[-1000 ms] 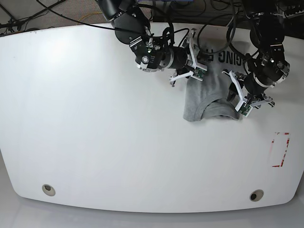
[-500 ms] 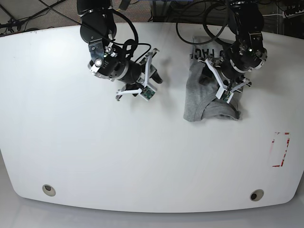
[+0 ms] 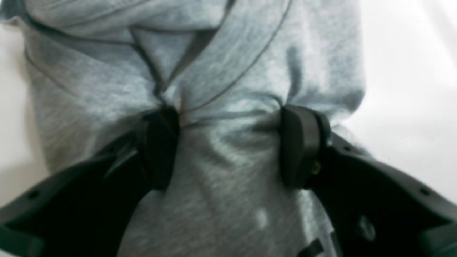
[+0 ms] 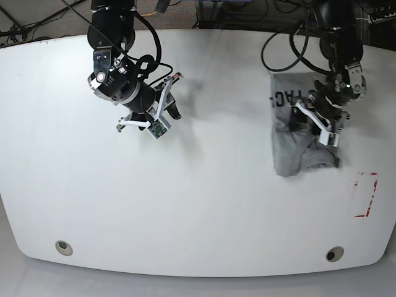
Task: Fold the T-shirt properly
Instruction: 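Grasp the folded shirt with both grippers and carry it toward the table edge, then release the shirt at the table edge and open both grippers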
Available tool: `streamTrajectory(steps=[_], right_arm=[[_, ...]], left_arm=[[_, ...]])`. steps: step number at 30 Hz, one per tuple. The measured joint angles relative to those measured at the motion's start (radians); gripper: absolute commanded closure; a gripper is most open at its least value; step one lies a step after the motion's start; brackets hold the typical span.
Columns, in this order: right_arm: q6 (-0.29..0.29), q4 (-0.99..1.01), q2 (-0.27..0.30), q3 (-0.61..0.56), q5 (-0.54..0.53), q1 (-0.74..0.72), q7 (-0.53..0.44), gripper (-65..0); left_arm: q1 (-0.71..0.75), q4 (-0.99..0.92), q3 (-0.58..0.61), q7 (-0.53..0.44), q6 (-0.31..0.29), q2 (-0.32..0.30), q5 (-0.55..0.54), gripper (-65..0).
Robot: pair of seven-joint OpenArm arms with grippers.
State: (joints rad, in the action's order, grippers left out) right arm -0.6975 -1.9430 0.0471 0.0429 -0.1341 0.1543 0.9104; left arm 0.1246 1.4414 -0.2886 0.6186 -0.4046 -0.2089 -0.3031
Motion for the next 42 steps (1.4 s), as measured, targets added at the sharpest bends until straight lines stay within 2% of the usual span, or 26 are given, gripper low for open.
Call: streamTrajectory(steps=[3, 8, 11, 17, 20, 25, 29, 30, 33, 36, 38, 42], right_arm=[[-0.002, -0.001, 0.000, 0.026, 0.001, 0.002, 0.000, -16.6], [-0.002, -0.001, 0.000, 0.065, 0.002, 0.010, 0.003, -16.6], [-0.001, -0.011, 0.000, 0.081, 0.007, 0.010, 0.003, -16.6], [-0.001, -0.026, 0.000, 0.071, 0.004, 0.024, 0.002, -16.6], [-0.001, -0.027, 0.000, 0.071, 0.004, 0.024, 0.002, -16.6], [-0.001, -0.027, 0.000, 0.074, 0.004, 0.022, 0.001, -16.6], [-0.001, -0.027, 0.007, 0.084, 0.008, 0.002, -0.003, -16.6], [-0.002, -0.027, 0.017, 0.086, 0.003, -0.002, -0.006, -16.6], [-0.002, -0.026, 0.040, 0.114, 0.013, -0.007, -0.056, -17.0], [-0.002, -0.010, 0.044, 0.169, 0.010, -0.006, -0.174, -17.1], [-0.002, 0.027, 0.041, 0.214, 0.004, -0.014, -0.247, -17.1], [-0.001, 0.109, 0.047, 0.290, 0.018, -0.008, -0.405, -17.1]], left_arm=[[-0.027, -0.087, -0.053, -0.019, -0.005, -0.100, 0.026, -40.6], [-0.015, -0.211, -0.139, -0.064, -0.069, -0.259, 0.037, -40.7], [-0.014, -0.284, -0.148, -0.105, -0.104, -0.340, 0.056, -40.7], [-0.011, -0.371, -0.145, -0.142, -0.146, -0.444, 0.084, -40.7], [-0.034, -0.372, -0.145, -0.129, -0.182, -0.455, 0.105, -40.6], [-0.064, -0.273, -0.155, -0.125, -0.264, -0.446, 0.100, -40.3], [-0.053, -0.115, -0.176, -0.142, -0.257, -0.426, 0.103, -40.3], [-0.048, -0.079, -0.177, -0.141, -0.238, -0.408, 0.105, -40.3], [-0.026, 0.027, -0.170, -0.128, -0.169, -0.329, 0.111, -40.3], [-0.018, 0.114, -0.167, -0.142, -0.067, -0.224, 0.147, -40.3], [-0.023, 0.162, -0.168, -0.220, -0.014, -0.154, 0.216, -40.3], [-0.003, 0.211, -0.169, -0.440, 0.001, -0.002, 0.376, -40.3]])
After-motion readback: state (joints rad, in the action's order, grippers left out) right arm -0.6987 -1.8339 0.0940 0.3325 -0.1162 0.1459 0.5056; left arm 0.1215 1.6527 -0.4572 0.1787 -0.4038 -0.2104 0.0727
